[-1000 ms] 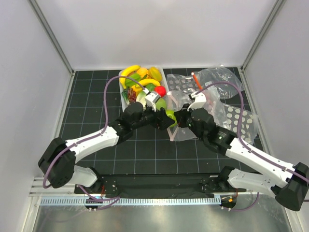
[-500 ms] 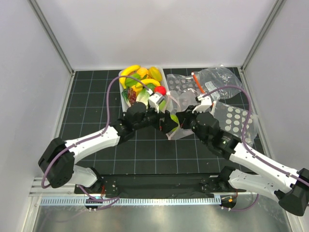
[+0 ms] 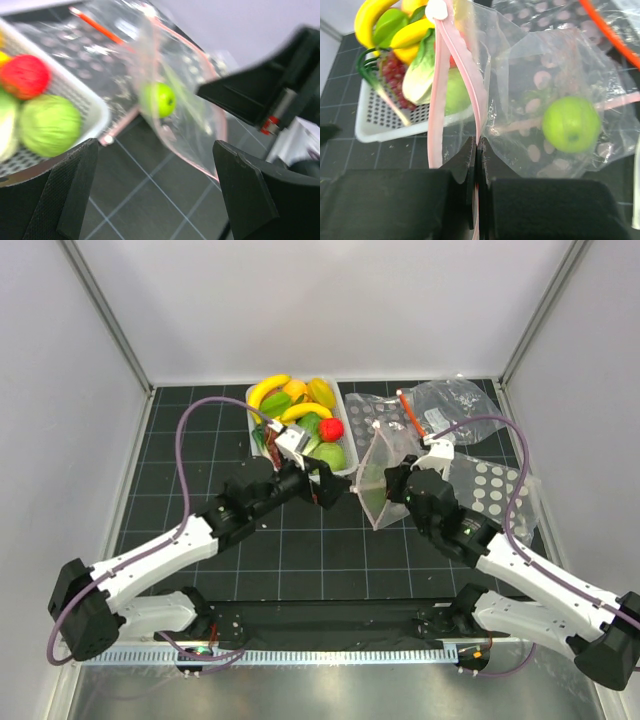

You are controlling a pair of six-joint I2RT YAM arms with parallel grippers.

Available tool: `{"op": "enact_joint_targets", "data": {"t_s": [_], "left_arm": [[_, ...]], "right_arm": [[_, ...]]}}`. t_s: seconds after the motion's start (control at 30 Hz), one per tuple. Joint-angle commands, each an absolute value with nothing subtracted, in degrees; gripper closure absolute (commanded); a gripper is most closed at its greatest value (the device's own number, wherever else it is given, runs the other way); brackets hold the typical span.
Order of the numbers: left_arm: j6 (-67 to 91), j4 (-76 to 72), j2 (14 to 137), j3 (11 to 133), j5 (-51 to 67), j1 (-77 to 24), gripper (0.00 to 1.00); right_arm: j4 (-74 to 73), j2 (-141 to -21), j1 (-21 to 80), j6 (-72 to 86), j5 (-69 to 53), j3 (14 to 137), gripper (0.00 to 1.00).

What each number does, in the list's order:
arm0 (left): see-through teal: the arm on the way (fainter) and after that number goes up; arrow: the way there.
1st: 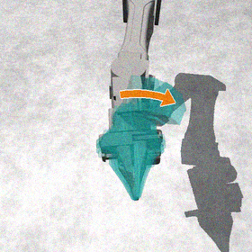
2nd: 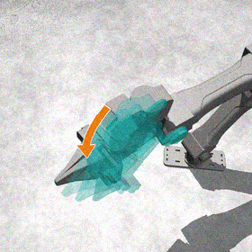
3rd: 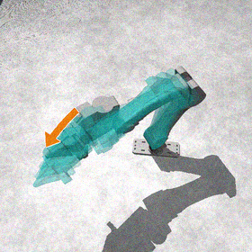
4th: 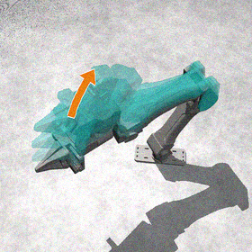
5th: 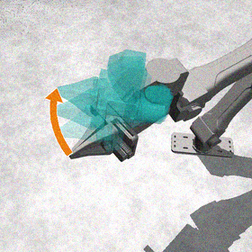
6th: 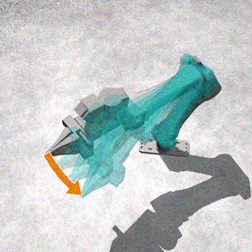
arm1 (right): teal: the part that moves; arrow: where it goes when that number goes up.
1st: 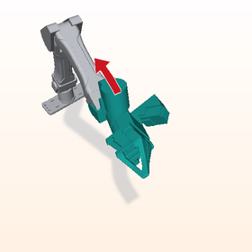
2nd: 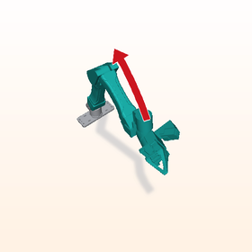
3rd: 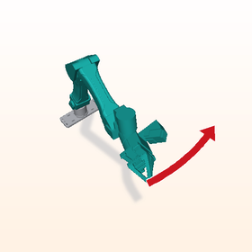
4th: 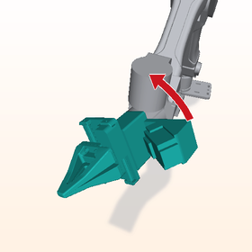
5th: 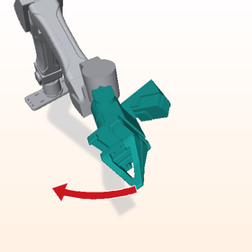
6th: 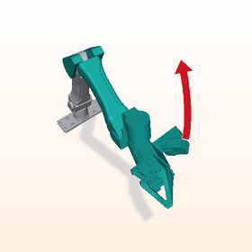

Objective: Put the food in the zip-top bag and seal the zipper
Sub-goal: Place the fake fruit in the zipper food storage bag.

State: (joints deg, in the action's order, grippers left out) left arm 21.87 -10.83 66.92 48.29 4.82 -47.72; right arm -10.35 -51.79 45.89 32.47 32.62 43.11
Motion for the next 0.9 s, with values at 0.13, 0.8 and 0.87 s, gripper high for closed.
{"op": "enact_joint_targets", "data": {"t_s": [0.13, 0.8, 0.87], "left_arm": [[21.4, -2.5, 72.3, 51.9, -16.6, -45.4, 0.0], [21.6, 16.9, 108.8, 82.6, -8.1, -37.2, 0.0], [21.8, 18.2, 110.6, 84.1, -7.6, -37.2, 0.0]], "right_arm": [[-11.9, -51.3, 45.7, 33.7, 40.4, 46.1, 0.99], [-10.5, -51.6, 45.6, 32.5, 39.0, 45.6, 0.99], [-10.5, -51.6, 45.6, 32.5, 39.0, 45.6, 0.99]]}}
